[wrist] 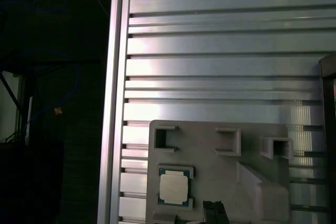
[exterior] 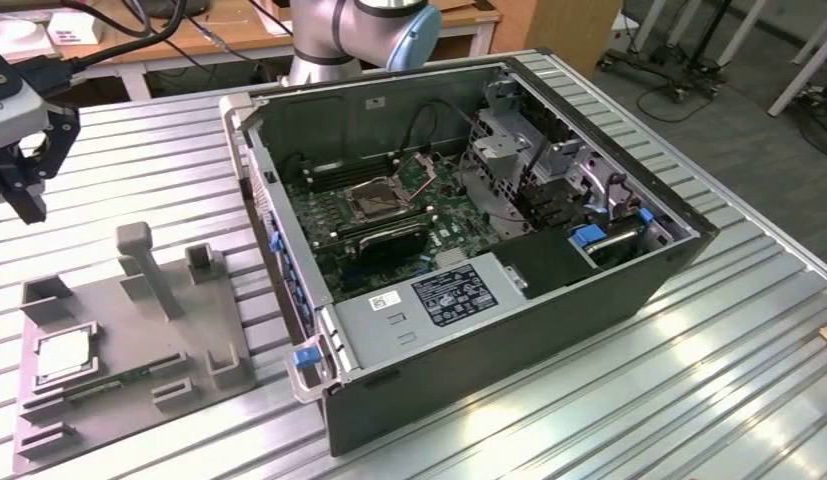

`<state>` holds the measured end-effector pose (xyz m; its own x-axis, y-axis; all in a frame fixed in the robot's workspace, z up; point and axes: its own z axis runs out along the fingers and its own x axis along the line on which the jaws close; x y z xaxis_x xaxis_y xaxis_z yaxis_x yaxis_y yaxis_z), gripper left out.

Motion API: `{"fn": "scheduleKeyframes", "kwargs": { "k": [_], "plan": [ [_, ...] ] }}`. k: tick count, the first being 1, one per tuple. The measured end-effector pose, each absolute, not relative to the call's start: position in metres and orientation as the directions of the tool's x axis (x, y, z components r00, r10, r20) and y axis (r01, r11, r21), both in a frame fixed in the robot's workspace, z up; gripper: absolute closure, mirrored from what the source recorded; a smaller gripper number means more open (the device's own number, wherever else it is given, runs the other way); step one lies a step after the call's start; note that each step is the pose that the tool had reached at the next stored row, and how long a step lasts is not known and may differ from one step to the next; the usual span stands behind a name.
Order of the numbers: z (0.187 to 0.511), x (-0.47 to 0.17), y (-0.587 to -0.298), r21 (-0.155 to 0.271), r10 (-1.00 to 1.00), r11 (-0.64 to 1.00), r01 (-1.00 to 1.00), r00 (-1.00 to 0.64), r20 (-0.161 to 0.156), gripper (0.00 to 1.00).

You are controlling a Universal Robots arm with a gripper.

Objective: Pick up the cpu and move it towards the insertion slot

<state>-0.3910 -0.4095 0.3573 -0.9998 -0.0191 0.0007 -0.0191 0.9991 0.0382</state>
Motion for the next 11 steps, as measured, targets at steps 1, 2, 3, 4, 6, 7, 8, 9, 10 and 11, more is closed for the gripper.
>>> {"fn": "scheduleKeyframes", "kwargs": {
  "k": [1,2,3,4,6,7,8,9,10,11],
  "plan": [
    [0.3573,-0.3910,-0.4095,0.038,-0.019,0.999,-0.019,-1.000,0.001,0.90],
    [0.3570,-0.3913,-0.4095,0.038,-0.019,0.999,-0.019,-1.000,0.000,0.90],
    [0.3568,-0.3919,-0.4095,0.038,-0.019,0.999,-0.019,-1.000,0.000,0.90],
    [0.3566,-0.3925,-0.4095,0.038,-0.019,0.999,-0.019,-1.000,0.000,0.90],
    [0.3561,-0.3940,-0.4095,0.038,-0.019,0.999,-0.019,-1.000,0.001,0.90],
    [0.3558,-0.3948,-0.4095,0.038,-0.019,0.999,-0.019,-1.000,0.001,0.90],
    [0.3554,-0.3956,-0.4095,0.038,-0.019,0.999,-0.019,-1.000,0.001,0.90],
    [0.3551,-0.3962,-0.4095,0.038,-0.019,0.999,-0.019,-1.000,0.000,0.90],
    [0.3548,-0.3964,-0.4095,0.038,-0.019,0.999,-0.019,-1.000,0.000,0.90],
    [0.3548,-0.3965,-0.4095,0.038,-0.019,0.999,-0.019,-1.000,0.001,0.90]
  ]
}}
